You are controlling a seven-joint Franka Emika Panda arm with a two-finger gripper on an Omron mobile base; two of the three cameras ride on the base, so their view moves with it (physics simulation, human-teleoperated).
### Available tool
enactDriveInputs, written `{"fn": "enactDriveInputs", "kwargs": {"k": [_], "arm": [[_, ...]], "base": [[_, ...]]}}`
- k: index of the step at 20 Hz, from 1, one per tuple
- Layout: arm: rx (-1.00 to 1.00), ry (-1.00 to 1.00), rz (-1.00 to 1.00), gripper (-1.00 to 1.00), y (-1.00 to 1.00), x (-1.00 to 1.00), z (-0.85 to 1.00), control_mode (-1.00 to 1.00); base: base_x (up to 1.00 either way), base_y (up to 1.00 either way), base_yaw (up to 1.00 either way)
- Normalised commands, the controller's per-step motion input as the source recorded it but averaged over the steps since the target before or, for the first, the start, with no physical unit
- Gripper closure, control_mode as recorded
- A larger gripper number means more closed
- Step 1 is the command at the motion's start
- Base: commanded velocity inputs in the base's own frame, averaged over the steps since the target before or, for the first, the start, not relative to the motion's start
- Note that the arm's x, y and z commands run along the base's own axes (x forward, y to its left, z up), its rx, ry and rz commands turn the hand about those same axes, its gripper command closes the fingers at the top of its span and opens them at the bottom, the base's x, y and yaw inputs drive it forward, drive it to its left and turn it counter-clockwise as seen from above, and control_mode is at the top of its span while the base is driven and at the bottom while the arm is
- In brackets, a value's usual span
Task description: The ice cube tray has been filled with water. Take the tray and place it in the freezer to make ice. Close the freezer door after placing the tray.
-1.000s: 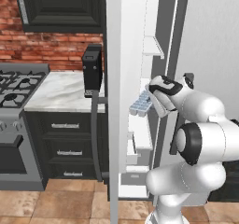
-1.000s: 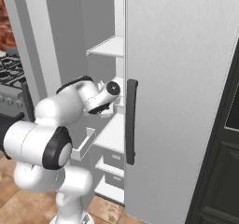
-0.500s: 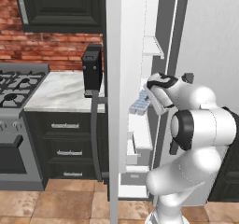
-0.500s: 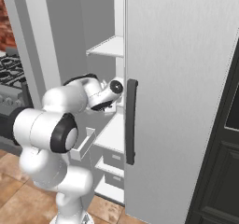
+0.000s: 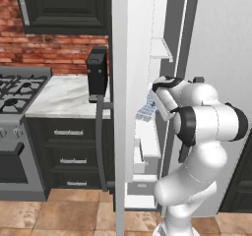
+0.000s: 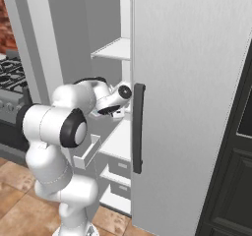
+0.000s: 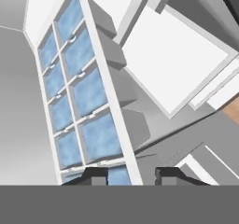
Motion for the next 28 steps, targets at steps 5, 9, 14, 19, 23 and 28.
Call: {"fn": "enactDriveInputs", "kwargs": {"k": [5,9,14,19,23,28], "arm": [[-0.01,-0.01,0.0,1.0,0.11,0.22,-0.11,-1.0],[0.0,0.0,-0.01,1.0,0.05,0.24,-0.03,-1.0],[0.0,0.0,-0.03,1.0,0.01,0.29,0.0,-1.0],[0.0,0.0,-0.04,1.0,0.04,0.37,0.0,-1.0],[0.0,-0.01,-0.05,1.0,0.08,0.41,0.0,-1.0],[-0.01,-0.03,-0.07,1.0,0.13,0.46,-0.02,-1.0]], "base": [[0.0,0.0,0.0],[0.0,0.0,0.0],[0.0,0.0,0.0],[0.0,0.0,0.0],[0.0,0.0,0.0],[0.0,0.0,0.0]]}}
